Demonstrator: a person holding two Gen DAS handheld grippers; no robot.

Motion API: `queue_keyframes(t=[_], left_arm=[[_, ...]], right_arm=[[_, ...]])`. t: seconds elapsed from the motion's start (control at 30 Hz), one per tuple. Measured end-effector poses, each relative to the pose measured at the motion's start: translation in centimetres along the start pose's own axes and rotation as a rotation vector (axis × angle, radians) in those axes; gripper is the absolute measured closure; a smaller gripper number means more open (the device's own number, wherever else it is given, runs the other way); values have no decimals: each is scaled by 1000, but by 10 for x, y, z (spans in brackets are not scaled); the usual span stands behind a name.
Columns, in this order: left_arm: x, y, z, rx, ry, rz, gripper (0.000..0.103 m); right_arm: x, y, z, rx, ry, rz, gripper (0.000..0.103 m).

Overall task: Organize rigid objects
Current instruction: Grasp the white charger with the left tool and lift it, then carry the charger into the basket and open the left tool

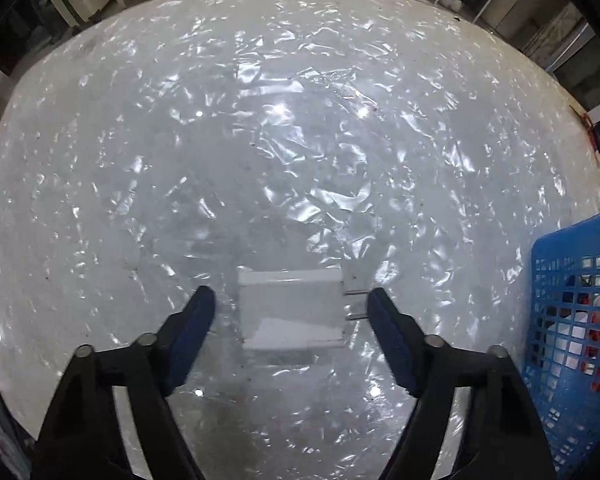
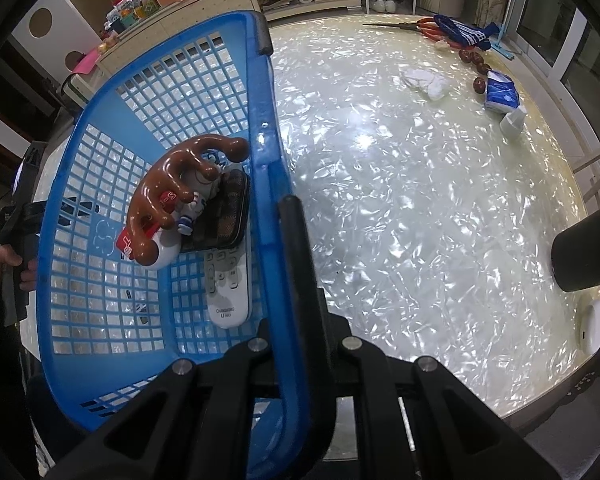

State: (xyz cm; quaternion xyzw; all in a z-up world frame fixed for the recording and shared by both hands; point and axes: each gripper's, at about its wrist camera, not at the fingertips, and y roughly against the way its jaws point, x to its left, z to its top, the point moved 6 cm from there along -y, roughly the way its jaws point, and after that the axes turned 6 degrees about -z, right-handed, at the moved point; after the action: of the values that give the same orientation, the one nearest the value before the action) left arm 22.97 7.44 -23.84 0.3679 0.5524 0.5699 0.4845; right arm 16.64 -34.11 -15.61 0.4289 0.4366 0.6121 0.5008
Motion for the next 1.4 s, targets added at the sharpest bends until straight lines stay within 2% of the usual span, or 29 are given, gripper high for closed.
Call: queue_keyframes(t=[0.1,0.43,0.83,1.03,1.4], left_arm=[[-1,2,2,-2,-8,-2,39],[-3,18,-11,-16,-34,-23,39],[0,97,-43,-119,-121,-66,39],[-16,133,-66,-182,-257,-54,39],[-112,198,-100,-312,-557,-184,39]], right_arm=[[1,-1,-1,3,-1,4,96],[1,0,0,3,5,-9,96],[1,-3,2,5,3,-22,96],[4,0,0,1,13,-29,96],[5,3,0,-7,-3,-12,96]])
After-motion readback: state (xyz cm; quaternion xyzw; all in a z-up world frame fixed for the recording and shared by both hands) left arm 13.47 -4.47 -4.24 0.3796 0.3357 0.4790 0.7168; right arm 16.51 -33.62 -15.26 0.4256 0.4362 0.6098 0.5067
